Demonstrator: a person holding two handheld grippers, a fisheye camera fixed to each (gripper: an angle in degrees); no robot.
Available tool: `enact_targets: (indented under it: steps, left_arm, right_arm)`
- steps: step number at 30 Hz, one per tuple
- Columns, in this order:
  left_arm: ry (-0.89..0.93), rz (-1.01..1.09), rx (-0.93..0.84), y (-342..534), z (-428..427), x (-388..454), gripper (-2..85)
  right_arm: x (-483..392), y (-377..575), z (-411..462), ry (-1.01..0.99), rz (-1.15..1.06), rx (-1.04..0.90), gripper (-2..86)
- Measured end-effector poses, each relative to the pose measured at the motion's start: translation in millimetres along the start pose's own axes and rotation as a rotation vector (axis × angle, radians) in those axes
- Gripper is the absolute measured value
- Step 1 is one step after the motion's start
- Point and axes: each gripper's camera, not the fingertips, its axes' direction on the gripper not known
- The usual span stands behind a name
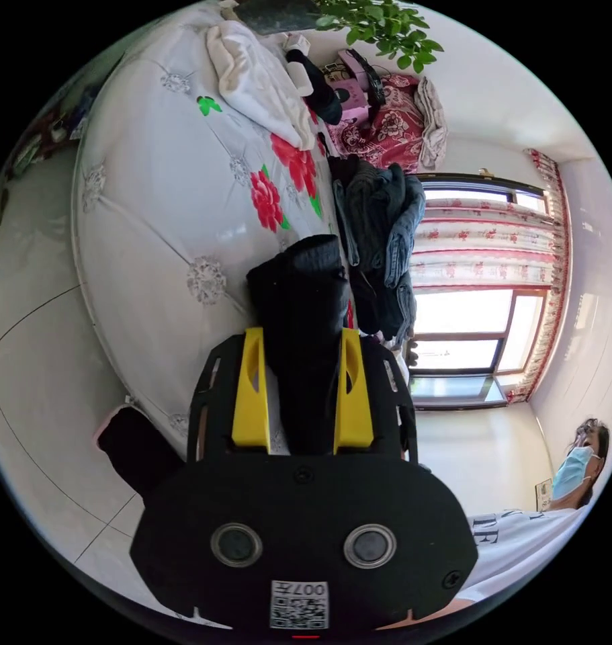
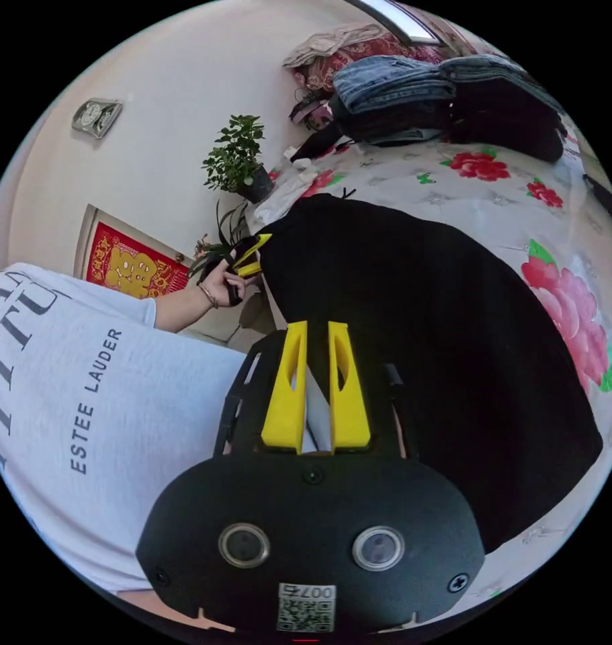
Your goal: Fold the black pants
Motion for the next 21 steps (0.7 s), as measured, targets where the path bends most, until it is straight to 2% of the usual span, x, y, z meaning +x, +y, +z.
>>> enact_targets:
  steps: [6,9,11,16,18,21]
  left_arm:
    - [0.040,0.004,0.006,-4.3,2.1,-20.9,13.0]
    - [0.036,0.006,0.001,-6.2,5.9,-26.5,13.1]
    - [0.039,-0.010,-0.001,-7.2,8.3,-33.6,12.6]
    - [0.030,-0.039,0.005,-4.6,17.2,-53.1,9.6]
    - [0.041,-0.041,0.014,-1.1,23.4,-62.6,8.2]
    - [0.051,-0.023,0.037,5.7,31.8,-68.8,7.1]
  right_arm:
    - [-22.0,4.3,26.8,0.269,-0.140,-0.023,10.1]
    - [-27.8,0.5,83.3,0.297,-0.218,-0.168,9.8]
    - [-9.9,3.7,133.2,0.368,-0.168,-0.321,8.2]
    - [-14.9,2.7,103.4,0.316,-0.168,-0.245,3.7]
    - [-28.5,4.7,83.3,0.308,-0.230,-0.192,3.0]
    - [-25.5,4.9,77.5,0.234,-0.190,-0.172,3.0]
